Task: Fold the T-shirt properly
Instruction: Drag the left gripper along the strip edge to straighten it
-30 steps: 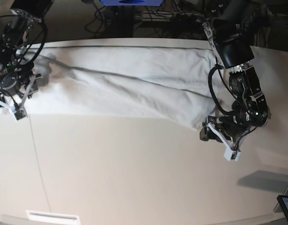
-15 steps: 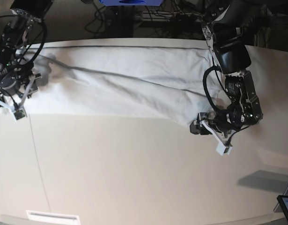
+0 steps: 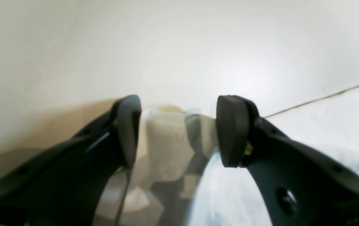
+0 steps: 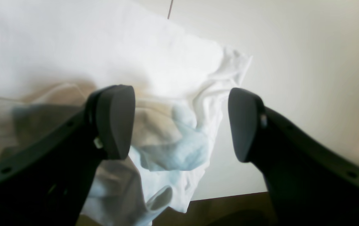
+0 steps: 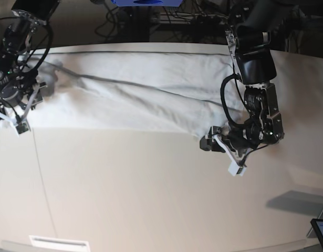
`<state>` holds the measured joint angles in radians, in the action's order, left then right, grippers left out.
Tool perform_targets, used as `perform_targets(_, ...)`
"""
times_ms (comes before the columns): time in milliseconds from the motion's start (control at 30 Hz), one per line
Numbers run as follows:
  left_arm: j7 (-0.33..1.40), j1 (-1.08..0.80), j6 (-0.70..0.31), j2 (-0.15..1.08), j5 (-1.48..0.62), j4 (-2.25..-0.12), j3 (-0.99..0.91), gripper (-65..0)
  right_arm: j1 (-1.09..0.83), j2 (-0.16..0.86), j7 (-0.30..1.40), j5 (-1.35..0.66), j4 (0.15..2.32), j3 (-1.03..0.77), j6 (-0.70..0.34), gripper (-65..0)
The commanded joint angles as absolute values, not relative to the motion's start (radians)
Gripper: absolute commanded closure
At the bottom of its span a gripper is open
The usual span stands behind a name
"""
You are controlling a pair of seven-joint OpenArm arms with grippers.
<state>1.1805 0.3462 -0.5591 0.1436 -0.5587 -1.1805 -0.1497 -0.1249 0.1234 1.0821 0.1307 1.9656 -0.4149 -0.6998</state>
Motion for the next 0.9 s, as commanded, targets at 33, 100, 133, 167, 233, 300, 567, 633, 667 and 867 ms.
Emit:
perform_targets(33, 1.193, 0.363, -0.564, 0.148, -0.556, -1.190, -0.150, -25.7, -0.116, 0.134, 1.070, 0.130, 1.982, -0.421, -0.698, -44.1)
perform_targets(100, 1.193, 0.363, -0.564, 0.150, -0.556, -1.191, -0.150, -9.1, -0.116, 0.134, 1.072, 0.130, 1.982, -0.421, -0.698, -44.1)
perform_targets(133, 1.193, 0.363, -0.564, 0.151, -0.556, -1.193, -0.150, -2.5, -0.116, 0.134, 1.072, 0.130, 1.982, -0.420, -0.698, -44.1)
perform_targets(167, 1.193, 0.363, -0.564, 0.151, -0.556, -1.193, -0.150, 0.0, -0.116, 0.134, 1.072, 0.130, 1.982, -0.418, -0.698, -44.1)
perform_targets(233, 1.196, 0.363, -0.564, 0.153, -0.558, -1.196, -0.150, 0.0, -0.116, 0.134, 1.072, 0.130, 1.982, -0.417, -0.698, -44.1)
perform_targets(300, 1.198, 0.363, -0.564, 0.153, -0.558, -1.198, -0.150, 0.0, -0.116, 0.134, 1.072, 0.130, 1.980, -0.417, -0.698, -44.1)
perform_targets(567, 1.251, 0.302, -0.564, 0.156, -0.558, -1.448, -0.148, 0.0, -0.116, 0.134, 1.072, 0.130, 1.975, -0.417, -0.698, -44.1)
perform_targets(633, 1.314, 0.298, -0.564, 0.154, -0.558, -1.501, -0.145, 0.0, -0.116, 0.134, 1.070, 0.130, 1.975, -0.417, -0.698, -44.1)
perform_targets(667, 1.334, 0.294, -0.564, 0.154, -0.558, -1.523, -0.142, 0.0, -0.116, 0.134, 1.070, 0.130, 1.975, -0.417, -0.698, -44.1)
perform_targets(867, 1.396, 0.208, -0.564, 0.154, -0.558, -1.685, -0.137, 0.0, -0.116, 0.134, 1.069, 0.130, 1.974, -0.417, -0.698, -44.1)
